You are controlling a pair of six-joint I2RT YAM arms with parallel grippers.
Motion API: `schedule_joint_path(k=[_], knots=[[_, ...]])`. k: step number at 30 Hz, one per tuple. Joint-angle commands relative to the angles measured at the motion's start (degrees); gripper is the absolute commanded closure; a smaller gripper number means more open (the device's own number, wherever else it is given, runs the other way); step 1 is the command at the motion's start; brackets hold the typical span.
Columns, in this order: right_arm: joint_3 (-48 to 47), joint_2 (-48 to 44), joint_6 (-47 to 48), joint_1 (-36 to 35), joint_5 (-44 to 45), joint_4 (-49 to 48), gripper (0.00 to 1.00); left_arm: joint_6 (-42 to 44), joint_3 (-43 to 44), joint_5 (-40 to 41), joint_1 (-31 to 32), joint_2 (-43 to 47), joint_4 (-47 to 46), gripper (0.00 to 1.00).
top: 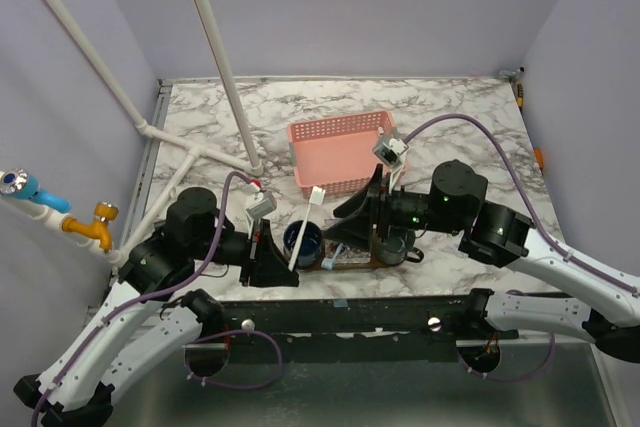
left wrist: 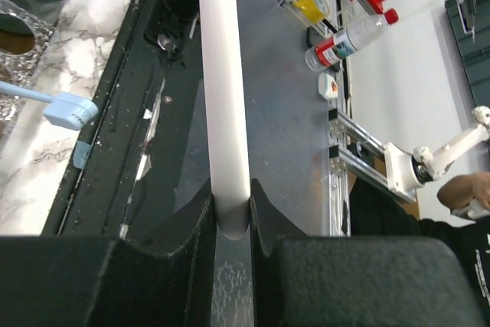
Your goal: Prepare toiletry sets of a toothbrush and toothpaste on the tray
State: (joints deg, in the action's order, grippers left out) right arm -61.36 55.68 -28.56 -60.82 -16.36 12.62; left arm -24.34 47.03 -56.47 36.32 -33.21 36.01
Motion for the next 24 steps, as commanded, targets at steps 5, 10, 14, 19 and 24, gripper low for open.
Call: schedule_joint_path(k=[5, 10, 14, 19, 24], knots=[[-5.03, -0.55, 1.24, -0.33, -2.78, 5.67, 0.3, 3.63, 0.96, 3.26, 6.73, 0.3, 3.25, 1.0], [-7.77, 0.52, 1.09, -0.35, -4.09, 7.37, 0.3, 5.05, 1.55, 6.54, 11.59, -0.23, 4.87, 1.0], [-9.2, 1.59, 0.4, -0.35, -6.39, 7.68, 0.32, 5.35, 1.4, 7.62, 13.22, -0.75, 4.95, 1.0], [-9.48, 2.51, -0.37, -0.36, -9.68, 8.2, 0.35, 5.7, 1.42, 8.67, 14.35, -0.62, 5.07, 1.0], [-10.0, 3.54, -0.85, -0.31, -10.67, 9.47, 0.38, 5.97, 1.66, 9.38, 15.18, -0.6, 5.47, 1.0]])
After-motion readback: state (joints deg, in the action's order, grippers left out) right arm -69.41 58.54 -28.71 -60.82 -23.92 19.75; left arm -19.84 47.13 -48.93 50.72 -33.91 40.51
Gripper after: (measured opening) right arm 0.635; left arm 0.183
